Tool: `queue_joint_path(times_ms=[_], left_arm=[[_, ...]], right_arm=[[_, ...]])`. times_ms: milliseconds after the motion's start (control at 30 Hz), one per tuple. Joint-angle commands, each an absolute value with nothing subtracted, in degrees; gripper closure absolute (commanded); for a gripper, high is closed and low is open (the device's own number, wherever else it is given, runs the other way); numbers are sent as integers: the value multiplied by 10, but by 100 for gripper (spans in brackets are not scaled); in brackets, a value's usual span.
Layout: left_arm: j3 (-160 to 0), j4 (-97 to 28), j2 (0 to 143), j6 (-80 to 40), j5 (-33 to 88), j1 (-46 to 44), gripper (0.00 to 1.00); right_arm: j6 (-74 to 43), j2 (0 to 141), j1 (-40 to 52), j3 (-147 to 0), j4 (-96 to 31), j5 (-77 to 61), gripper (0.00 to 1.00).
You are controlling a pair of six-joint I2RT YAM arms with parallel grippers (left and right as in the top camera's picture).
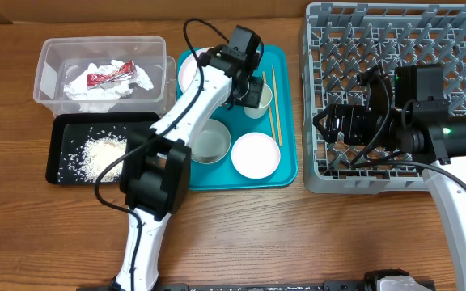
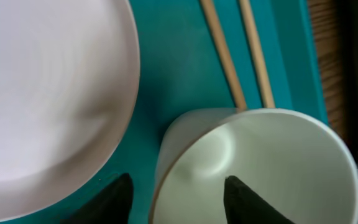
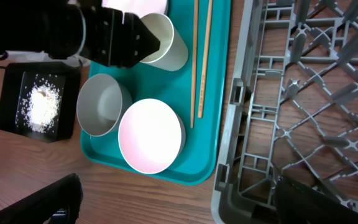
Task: Sort waste into correct bins and load items into the dishwasher
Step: 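Grasp the white paper cup with the left gripper and lift it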
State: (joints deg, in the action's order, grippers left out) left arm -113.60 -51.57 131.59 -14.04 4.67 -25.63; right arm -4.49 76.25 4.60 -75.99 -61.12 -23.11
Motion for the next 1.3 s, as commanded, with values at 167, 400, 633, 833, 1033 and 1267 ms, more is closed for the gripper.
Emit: queue_joint_path(times_ms=[167, 400, 633, 833, 1033, 1267], left_arm=[[-1157, -516, 1315, -173, 45, -254, 93], [-1211, -599, 1307, -174, 45, -243, 96], [-1335, -761, 1269, -88, 234, -194, 96], [-1345, -812, 1227, -7, 459, -141, 96], [-1336, -882, 1225, 97, 669, -100, 96], [-1335, -920, 1225, 167, 778, -95, 96]], right_arm=[[-47, 763, 49, -772, -609, -230, 0], [-47, 763, 49, -772, -601, -245, 0], [-47, 764, 49, -772, -520, -411, 0], [-47, 773, 49, -772, -460, -507, 0], [-47, 808, 60, -772, -393, -633, 0], [-62, 852, 82, -772, -311, -726, 0]])
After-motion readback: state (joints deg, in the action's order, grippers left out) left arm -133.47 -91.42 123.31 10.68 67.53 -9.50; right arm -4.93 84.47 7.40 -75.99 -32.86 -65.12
